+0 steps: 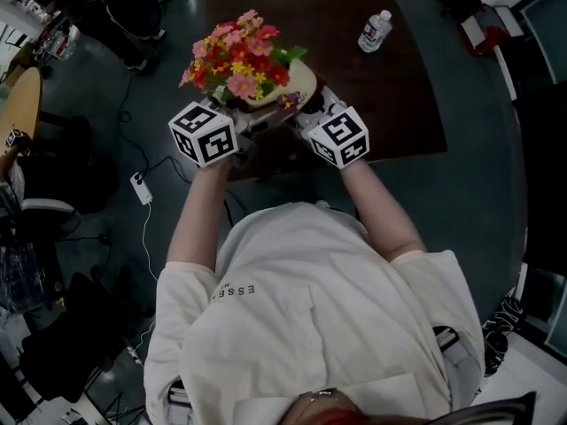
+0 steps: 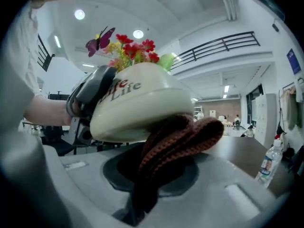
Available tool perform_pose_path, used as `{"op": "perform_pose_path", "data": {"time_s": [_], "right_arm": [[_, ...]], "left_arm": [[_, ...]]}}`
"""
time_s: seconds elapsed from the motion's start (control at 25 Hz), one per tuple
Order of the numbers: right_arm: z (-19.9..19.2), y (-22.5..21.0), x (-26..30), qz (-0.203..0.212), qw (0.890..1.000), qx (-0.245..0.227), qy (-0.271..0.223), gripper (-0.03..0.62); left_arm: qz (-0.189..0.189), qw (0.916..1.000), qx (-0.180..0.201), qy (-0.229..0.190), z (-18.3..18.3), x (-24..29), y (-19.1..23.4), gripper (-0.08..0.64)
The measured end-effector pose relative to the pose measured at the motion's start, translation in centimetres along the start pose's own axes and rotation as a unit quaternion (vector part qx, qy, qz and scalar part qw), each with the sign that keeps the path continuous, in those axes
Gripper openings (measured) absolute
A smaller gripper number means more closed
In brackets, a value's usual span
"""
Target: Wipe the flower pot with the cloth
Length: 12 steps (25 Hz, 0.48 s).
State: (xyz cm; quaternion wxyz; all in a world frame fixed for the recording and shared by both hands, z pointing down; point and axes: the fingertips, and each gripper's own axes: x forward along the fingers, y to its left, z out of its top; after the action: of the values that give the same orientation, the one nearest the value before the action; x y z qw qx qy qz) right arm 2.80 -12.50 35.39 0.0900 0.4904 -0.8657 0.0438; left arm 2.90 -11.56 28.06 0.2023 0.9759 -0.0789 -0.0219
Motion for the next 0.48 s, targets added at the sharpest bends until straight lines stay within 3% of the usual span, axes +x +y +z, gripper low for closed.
{"op": "perform_pose_path", "data": {"time_s": [0.32, 0.48], "right_arm": [[-2.5, 4.5, 1.5, 0.055, 0.998, 0.002, 0.041, 0.046], [-5.7, 2.9, 0.7, 0.025, 0.996, 0.036, 0.074, 0.046]], "left_arm": [[0.011, 0.9996, 0.024, 0.012, -0.9, 0.2, 0.7, 0.538], [0.006, 0.9997, 0.018, 0.012, -2.3, 0.1, 1.3, 0.538]]}}
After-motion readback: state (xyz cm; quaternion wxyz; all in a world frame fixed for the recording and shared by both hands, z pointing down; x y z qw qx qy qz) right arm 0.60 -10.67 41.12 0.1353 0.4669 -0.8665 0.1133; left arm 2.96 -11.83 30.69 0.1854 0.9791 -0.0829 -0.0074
